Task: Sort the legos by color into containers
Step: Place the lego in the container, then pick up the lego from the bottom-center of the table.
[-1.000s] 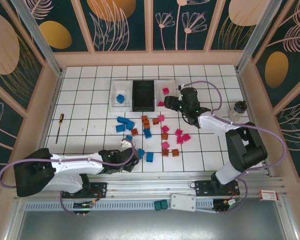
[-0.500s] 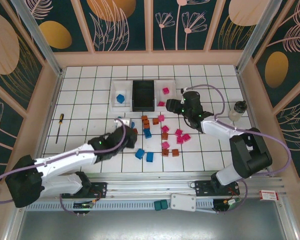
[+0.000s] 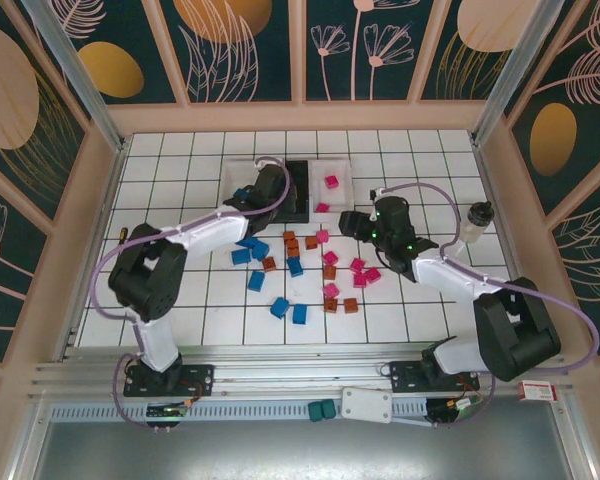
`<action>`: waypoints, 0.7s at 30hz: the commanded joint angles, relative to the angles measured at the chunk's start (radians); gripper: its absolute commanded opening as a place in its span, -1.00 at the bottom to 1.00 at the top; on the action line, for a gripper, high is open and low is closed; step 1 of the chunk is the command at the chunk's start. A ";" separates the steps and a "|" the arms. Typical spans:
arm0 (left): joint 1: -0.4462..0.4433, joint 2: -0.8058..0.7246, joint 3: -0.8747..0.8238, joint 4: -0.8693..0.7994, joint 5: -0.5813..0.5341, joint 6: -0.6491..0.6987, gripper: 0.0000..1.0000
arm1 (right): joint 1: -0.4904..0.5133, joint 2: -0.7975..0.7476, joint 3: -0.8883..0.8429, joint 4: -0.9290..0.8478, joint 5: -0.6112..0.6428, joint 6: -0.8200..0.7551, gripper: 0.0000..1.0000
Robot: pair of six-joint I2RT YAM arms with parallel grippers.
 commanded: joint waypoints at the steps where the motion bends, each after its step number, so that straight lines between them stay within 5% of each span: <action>1: 0.022 0.073 0.091 -0.023 0.015 0.012 -0.29 | 0.006 -0.053 -0.030 -0.005 0.010 0.011 0.47; 3: 0.026 0.102 0.133 -0.032 0.018 0.014 0.05 | 0.010 -0.073 -0.047 -0.007 -0.004 0.012 0.47; 8: 0.026 0.070 0.174 -0.038 0.051 0.008 0.42 | 0.022 -0.115 -0.084 -0.006 -0.066 0.003 0.48; 14: 0.026 -0.153 -0.010 0.061 0.146 -0.043 0.97 | 0.129 -0.125 -0.086 -0.029 -0.210 -0.093 0.47; 21: 0.022 -0.461 -0.363 0.101 0.150 -0.103 0.98 | 0.398 -0.018 -0.004 -0.144 -0.169 -0.222 0.47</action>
